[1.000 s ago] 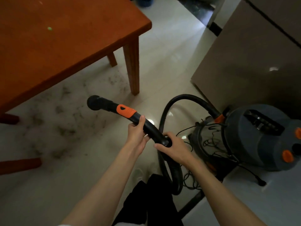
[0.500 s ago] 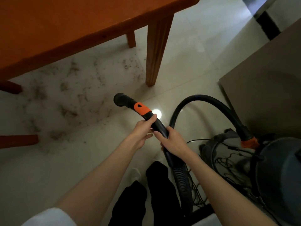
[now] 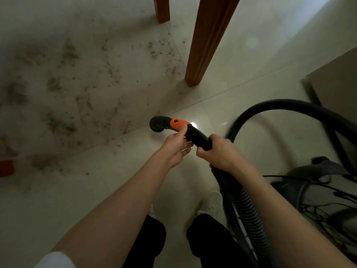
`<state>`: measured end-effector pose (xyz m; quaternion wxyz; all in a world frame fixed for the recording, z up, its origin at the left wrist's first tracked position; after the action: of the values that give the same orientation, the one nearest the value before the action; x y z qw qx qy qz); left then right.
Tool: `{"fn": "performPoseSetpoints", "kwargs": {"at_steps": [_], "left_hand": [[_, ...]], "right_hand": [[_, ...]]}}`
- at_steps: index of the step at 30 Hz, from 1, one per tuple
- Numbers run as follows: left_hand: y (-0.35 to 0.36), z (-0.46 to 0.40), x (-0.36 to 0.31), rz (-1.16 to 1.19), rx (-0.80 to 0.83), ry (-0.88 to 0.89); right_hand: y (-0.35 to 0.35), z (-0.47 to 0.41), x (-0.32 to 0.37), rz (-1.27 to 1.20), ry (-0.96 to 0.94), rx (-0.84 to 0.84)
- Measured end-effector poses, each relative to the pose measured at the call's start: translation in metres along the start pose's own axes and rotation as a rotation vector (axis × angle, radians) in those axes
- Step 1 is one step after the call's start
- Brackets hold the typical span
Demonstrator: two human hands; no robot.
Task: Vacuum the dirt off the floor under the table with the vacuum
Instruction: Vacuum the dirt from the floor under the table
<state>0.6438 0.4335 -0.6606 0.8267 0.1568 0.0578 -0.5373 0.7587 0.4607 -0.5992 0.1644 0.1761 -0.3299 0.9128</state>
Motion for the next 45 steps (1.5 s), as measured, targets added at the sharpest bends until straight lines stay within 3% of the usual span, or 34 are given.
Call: {"fn": "performPoseSetpoints", "kwargs": {"at_steps": [3, 6, 13, 17, 20, 26, 36, 45], "left_hand": [[-0.019, -0.050, 0.013, 0.020, -0.038, -0.005], [-0.024, -0.093, 0.008, 0.035, -0.030, 0.060], [0.010, -0.144, -0.028, 0.055, 0.042, 0.272], [0.016, -0.172, -0.037, 0.085, 0.021, 0.302], [0.018, -0.191, -0.030, 0.061, 0.029, 0.296], [0.026, -0.208, -0.018, 0.088, 0.095, 0.313], [0.045, -0.196, -0.010, -0.034, 0.146, 0.334], [0.044, -0.217, -0.015, -0.066, 0.183, 0.319]], "right_hand": [[0.025, -0.044, -0.001, 0.019, 0.036, 0.073], [0.036, -0.083, -0.014, -0.026, 0.047, 0.031], [0.045, -0.129, -0.049, -0.109, 0.009, -0.363], [0.064, -0.141, -0.060, -0.043, -0.050, -0.486], [0.077, -0.155, -0.076, -0.167, -0.055, -0.446], [0.074, -0.168, -0.088, -0.421, -0.056, -0.169], [0.065, -0.162, -0.097, -0.441, -0.118, -0.318], [0.068, -0.179, -0.104, -0.528, -0.066, -0.337]]}}
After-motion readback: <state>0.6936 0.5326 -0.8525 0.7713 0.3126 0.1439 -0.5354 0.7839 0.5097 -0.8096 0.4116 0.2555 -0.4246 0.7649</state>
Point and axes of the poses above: each hand's wrist, its own z-axis away from the middle knuckle, its own y-axis out of the palm, x = y × z, the point moved 8 cm from there along -z, towards the middle knuckle, and after that the axes turned 5 degrees about -y, right-handed, at the moved point
